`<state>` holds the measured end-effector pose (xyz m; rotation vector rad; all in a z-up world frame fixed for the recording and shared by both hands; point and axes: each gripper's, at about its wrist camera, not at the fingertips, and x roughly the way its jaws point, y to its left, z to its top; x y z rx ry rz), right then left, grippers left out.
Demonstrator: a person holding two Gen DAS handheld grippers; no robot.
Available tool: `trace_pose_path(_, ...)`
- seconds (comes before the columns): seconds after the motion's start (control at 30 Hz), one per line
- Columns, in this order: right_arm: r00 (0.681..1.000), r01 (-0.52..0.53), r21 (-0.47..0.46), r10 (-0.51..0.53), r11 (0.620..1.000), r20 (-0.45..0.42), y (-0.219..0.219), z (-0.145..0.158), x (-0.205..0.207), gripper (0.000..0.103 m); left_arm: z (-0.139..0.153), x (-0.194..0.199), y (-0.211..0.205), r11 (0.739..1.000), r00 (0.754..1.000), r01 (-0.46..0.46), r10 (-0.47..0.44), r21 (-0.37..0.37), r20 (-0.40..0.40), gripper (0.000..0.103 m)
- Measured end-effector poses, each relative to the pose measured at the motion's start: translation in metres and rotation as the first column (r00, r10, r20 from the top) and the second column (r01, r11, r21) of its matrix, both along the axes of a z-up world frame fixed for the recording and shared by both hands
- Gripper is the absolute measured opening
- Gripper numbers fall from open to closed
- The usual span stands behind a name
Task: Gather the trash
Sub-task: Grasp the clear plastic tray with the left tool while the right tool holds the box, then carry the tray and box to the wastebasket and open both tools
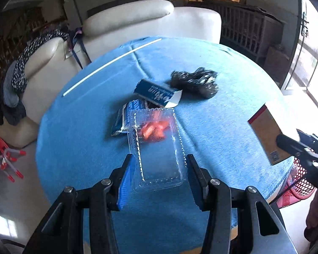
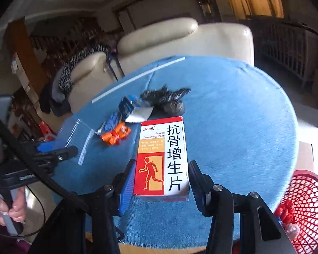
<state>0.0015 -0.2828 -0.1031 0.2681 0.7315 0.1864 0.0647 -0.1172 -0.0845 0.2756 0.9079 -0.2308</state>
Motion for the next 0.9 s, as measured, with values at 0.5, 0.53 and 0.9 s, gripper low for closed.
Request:
trace_pose_path(0.5,0.978,0.15,0.042,-0.155,0.988,0.139,-0.071,0.033,-0.084,0.052,0.024,-0.034,-0.087,0.98,0.977,0.188,-0.194,0.069,0.091,0.051)
trace_pose_path(0.53,0.975,0.164,0.043,-0.168,0.986,0.145,-0.076,0.034,-0.088,0.052,0.026,-0.036,-0.092,0.977,0.974,0.2,-0.206,0.072,0.095,0.051)
trace_pose_path(0.9,0.94,0.277,0.095,-0.29,0.956,0.177,-0.123,0.038,-0.137,0.052,0.035,-0.054,-0.143,0.945,0.938,0.306,-0.319,0.113,0.133,0.051)
